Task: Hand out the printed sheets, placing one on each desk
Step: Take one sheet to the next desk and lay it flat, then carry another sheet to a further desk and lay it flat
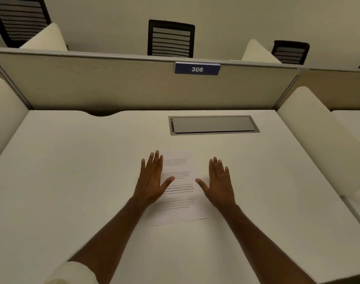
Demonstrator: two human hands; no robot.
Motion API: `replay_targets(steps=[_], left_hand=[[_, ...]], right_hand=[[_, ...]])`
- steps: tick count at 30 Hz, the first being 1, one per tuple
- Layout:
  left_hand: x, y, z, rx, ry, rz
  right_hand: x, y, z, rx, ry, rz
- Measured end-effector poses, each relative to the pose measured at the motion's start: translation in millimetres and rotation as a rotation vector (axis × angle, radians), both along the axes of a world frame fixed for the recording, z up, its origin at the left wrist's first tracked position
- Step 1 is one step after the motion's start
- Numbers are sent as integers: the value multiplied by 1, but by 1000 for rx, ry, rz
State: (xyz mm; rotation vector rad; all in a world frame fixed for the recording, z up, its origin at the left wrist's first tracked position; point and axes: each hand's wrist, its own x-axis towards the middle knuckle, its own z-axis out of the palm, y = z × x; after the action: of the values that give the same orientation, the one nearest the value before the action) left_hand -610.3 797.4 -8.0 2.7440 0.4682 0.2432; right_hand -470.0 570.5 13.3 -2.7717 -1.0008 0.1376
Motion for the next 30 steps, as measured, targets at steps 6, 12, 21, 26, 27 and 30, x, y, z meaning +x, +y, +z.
replay_targets(steps=[6, 12, 21, 26, 27, 30], left_hand=[[28, -26, 2, 53, -17, -136], [62, -83, 12, 76, -48, -266], [120, -219, 48, 27, -159, -546], [149, -326, 75, 60, -188, -682], [154, -350, 80, 64, -188, -696], [169, -424, 99, 79, -213, -714]], right_hand=[[-10, -38, 6, 28, -79, -140], [-19, -91, 14, 36, -126, -312], [-20, -219, 37, 30, -259, -566], [-20, -319, 55, 14, -298, -711], [-20, -341, 60, 4, -299, -736], [-15, -410, 82, -6, -326, -803]])
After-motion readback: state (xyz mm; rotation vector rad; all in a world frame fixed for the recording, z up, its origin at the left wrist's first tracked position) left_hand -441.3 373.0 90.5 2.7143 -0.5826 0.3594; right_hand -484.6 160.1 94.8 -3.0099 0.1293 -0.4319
